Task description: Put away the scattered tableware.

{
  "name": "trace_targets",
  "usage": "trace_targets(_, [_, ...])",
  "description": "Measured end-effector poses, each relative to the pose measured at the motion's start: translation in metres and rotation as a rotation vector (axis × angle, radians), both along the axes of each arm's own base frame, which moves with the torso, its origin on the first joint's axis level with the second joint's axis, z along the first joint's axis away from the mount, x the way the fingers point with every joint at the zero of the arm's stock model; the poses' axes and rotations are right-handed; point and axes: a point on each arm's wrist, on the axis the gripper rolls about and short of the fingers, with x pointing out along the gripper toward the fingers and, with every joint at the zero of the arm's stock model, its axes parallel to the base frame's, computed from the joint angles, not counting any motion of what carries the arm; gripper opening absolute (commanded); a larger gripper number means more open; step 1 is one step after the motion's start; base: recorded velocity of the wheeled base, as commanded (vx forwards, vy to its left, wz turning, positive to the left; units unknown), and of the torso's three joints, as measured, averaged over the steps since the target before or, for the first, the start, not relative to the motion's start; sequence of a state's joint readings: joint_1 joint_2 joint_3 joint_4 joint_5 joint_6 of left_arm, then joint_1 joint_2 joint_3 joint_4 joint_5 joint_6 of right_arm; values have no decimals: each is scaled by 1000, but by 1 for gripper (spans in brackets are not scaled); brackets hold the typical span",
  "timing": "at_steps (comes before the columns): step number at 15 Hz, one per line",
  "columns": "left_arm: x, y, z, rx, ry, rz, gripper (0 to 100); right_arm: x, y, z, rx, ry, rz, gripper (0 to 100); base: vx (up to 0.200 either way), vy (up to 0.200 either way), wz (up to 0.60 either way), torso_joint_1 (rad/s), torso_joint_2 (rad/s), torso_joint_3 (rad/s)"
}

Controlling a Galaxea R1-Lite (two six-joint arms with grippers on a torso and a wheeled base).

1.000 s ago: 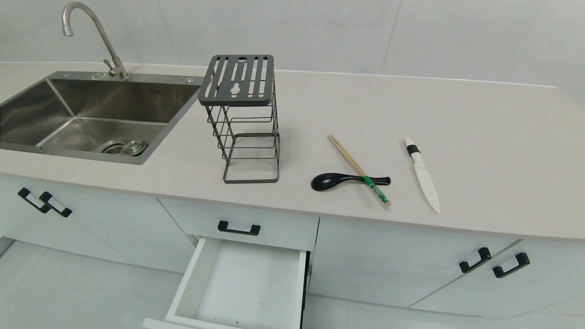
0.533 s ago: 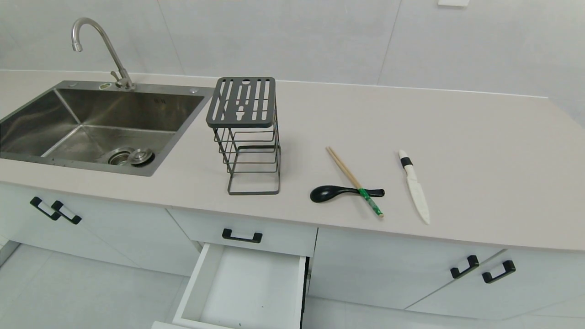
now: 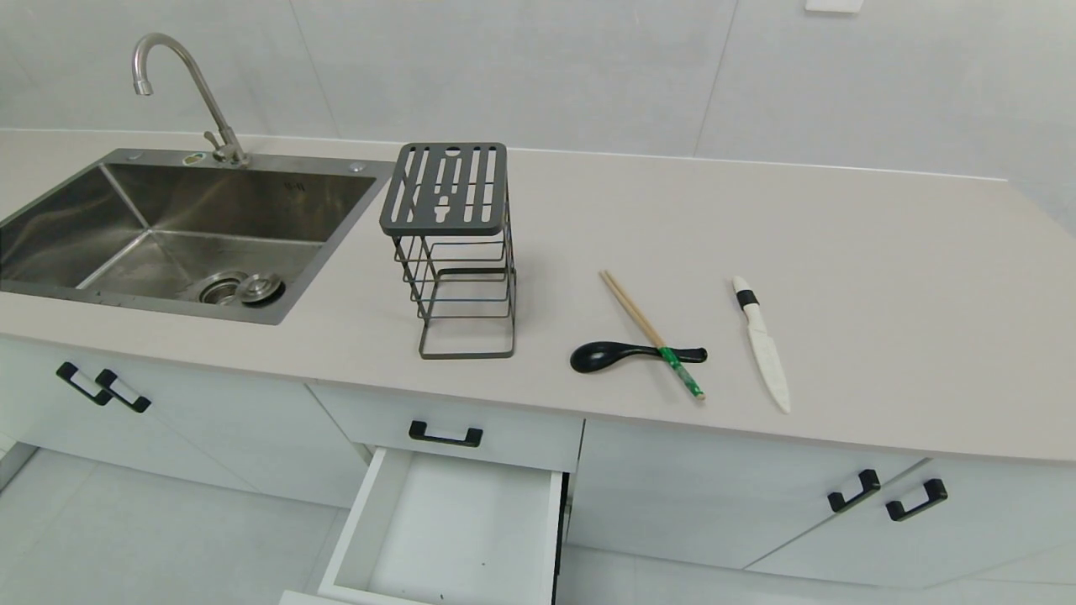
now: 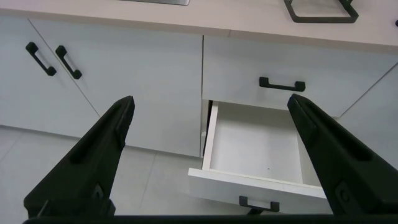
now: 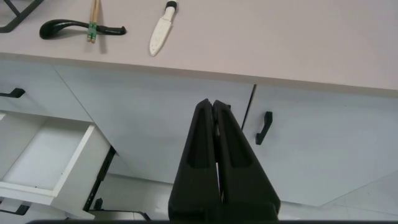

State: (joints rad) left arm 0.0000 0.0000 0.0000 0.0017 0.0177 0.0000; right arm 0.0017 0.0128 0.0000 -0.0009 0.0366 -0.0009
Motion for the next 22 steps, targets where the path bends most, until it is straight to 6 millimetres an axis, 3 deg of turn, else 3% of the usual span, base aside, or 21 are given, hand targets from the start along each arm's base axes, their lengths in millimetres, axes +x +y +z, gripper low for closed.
trace_targets(3, [0, 0, 0, 0, 0, 0, 100, 0, 0, 0, 0, 0, -1, 0, 0, 0, 0, 0, 0, 0])
trace_targets(4, [0, 0, 0, 0, 0, 0, 100, 0, 0, 0, 0, 0, -1, 100, 0, 0, 0, 0, 0, 0])
trace_targets(20, [0, 0, 0, 0, 0, 0, 100, 0, 2, 1, -82, -18, 78, 100, 0, 0, 0, 0, 0, 0])
trace_targets(22, [0, 0, 0, 0, 0, 0, 100, -2, 2, 12, -69, -63, 71, 100, 0, 0, 0, 0, 0, 0])
